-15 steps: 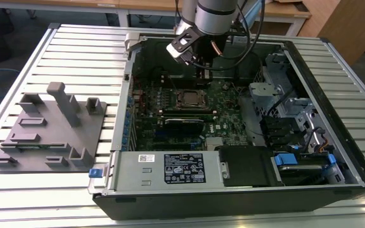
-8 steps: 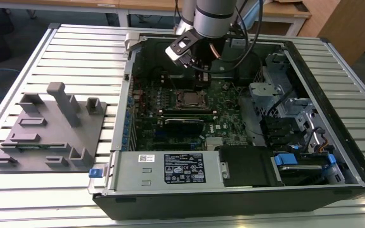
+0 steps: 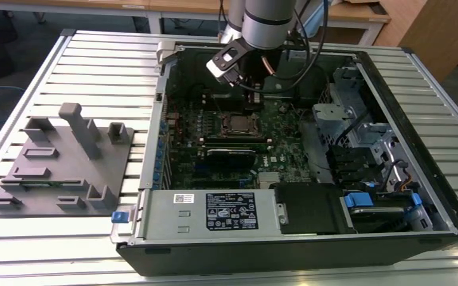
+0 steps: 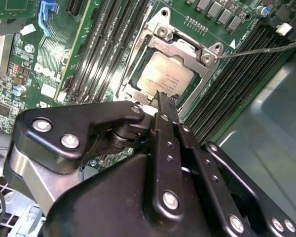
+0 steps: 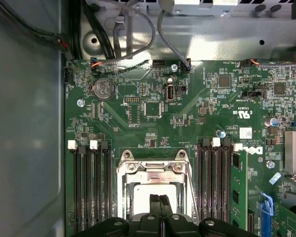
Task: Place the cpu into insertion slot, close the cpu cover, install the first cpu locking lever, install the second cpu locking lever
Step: 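Close the cpu cover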
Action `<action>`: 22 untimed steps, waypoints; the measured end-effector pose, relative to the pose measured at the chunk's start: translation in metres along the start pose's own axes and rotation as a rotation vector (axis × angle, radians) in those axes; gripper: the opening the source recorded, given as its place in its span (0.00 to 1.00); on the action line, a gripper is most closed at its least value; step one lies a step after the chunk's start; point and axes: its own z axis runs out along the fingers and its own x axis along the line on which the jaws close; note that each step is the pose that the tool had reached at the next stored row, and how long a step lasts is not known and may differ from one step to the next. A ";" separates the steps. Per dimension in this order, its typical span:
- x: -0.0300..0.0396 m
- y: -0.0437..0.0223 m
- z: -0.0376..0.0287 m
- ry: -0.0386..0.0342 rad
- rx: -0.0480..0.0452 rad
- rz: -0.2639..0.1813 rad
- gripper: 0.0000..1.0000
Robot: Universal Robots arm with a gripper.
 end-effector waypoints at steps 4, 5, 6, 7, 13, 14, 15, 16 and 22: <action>0.0000 -0.0003 0.0002 0.0000 0.0000 0.000 0.11; 0.0000 -0.0004 0.0002 0.0000 0.0000 0.000 0.11; 0.0000 -0.0004 0.0002 0.0000 0.0000 0.000 0.11; 0.0000 -0.0004 0.0002 0.0000 0.0000 0.000 0.11; 0.0000 -0.0008 0.0004 0.0000 0.0000 0.000 0.11; 0.0000 -0.0008 0.0005 0.0000 0.0000 0.000 0.11; 0.0000 -0.0008 0.0005 0.0000 0.0000 0.000 0.11; 0.0000 -0.0009 0.0005 0.0000 0.0000 0.000 0.11; 0.0000 -0.0009 0.0005 -0.0004 -0.0007 -0.036 0.11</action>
